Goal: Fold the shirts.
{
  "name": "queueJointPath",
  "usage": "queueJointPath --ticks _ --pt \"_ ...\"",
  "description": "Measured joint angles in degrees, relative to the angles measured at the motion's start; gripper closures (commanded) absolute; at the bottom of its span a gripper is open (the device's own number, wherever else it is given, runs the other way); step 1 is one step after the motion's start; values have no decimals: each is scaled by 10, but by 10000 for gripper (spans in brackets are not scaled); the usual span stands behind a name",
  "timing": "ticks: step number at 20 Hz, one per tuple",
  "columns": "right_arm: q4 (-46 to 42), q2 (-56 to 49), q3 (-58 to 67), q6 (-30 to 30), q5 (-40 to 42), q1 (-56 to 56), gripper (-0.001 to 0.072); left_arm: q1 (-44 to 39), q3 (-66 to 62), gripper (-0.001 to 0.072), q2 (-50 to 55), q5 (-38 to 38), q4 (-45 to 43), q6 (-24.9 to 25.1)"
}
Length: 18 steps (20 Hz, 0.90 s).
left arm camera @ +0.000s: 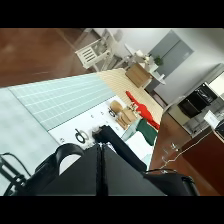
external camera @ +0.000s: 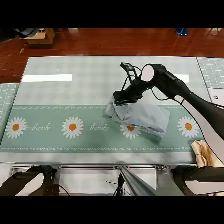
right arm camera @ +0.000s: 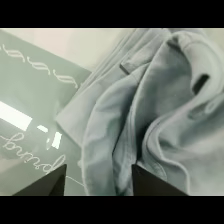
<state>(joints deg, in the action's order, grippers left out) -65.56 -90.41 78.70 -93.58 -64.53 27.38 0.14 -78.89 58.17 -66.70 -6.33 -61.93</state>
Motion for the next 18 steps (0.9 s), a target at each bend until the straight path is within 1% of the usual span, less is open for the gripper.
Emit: queueJointPath --ticks 1,2,5,6,7,8,9,11,12,13,15,18 --pt "-7 8 0 6 -11 -7 220 -1 0 685 0 0 -6 -3" --pt "-34 20 0 13 -36 -19 220 -2 0 685 0 -1 -14 -4" --pt "-179 68 -1 48 -142 -79 223 -3 0 685 0 0 -49 -9" --pt "-237 87 -5 59 -172 -114 224 -3 0 685 0 -1 -70 -16" --pt "-274 108 -16 68 -195 -159 224 -4 0 685 0 -1 -96 -26" --pt "-287 129 -32 71 -211 -207 224 -4 0 685 0 -3 -117 -35" --pt "-282 151 -60 74 -219 -264 223 -4 0 685 0 -8 -138 -43" --pt "-220 198 -137 84 -215 -374 210 -4 0 685 0 -14 -172 -52" --pt "-171 220 -184 96 -205 -425 150 -4 0 685 0 -17 -186 -56" --pt "-123 238 -229 112 -191 -463 145 -4 0 685 0 -21 -199 -58" --pt "-37 263 -314 142 -157 -516 144 -4 0 685 0 -23 -216 -61" --pt "81 279 -426 181 -90 -546 145 -4 0 685 0 -24 -228 -70"
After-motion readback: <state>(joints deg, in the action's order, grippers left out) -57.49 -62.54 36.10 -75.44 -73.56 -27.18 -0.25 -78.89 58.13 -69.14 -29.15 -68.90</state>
